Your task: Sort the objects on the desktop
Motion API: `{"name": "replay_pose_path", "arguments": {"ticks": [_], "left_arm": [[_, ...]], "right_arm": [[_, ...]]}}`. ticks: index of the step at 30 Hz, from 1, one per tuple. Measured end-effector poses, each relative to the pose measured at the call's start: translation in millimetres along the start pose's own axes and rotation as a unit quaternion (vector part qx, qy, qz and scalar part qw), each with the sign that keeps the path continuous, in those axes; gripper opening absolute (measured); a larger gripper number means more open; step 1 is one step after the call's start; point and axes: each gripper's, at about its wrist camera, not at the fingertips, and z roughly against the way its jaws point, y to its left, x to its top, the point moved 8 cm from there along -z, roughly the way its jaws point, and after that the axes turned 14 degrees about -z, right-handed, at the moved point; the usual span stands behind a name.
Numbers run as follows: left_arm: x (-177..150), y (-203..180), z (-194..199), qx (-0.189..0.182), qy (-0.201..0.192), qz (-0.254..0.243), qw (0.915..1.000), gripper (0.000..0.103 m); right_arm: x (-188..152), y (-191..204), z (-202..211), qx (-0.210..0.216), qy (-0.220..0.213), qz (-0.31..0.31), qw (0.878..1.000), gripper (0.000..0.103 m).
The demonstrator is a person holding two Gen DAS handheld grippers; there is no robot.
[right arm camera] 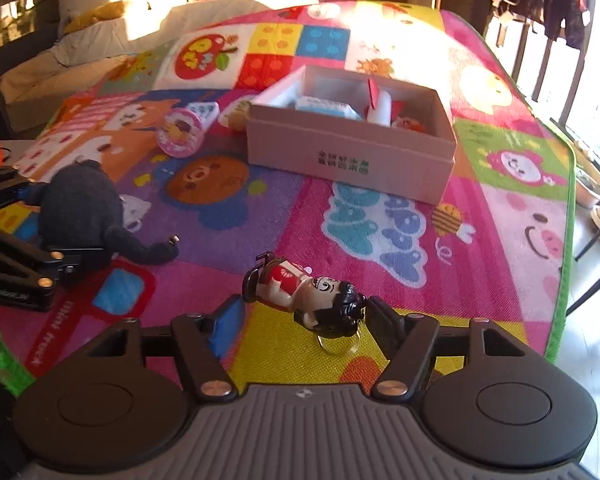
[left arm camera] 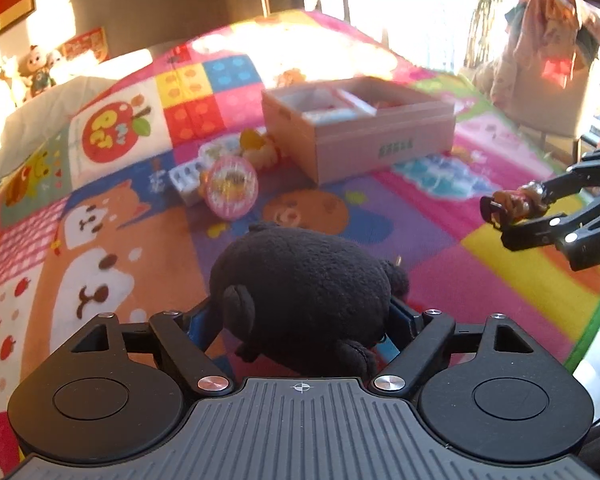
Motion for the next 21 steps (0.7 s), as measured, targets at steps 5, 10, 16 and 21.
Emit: {"name": "replay_pose_path", "arguments": {"ticks": [5,10,16,21], "left_arm": [[69,18,16,0.000,-0.075,0.036,0.9965,0.087],[146,45,-17,-0.020,-0.136,0.084,0.9869,0.087],[183,65,-77,-0.054,-0.102,0.111,0.9871,0.087],[216,71,-98,-0.071,-0.111,0.110,0.9852,0.087]], "right_arm": [[37,-1,31,0.021,-0.031,0.005,0.999,0.067],[143,-17,32,-0.006,-0.113,-0.007,0.994,0.067],[203,-52,-45,0.006,-0.070,-0.085,0.994,0.069],[212,-86,-64,-0.002,-0.085,-0.121,0.989,0.074]]}}
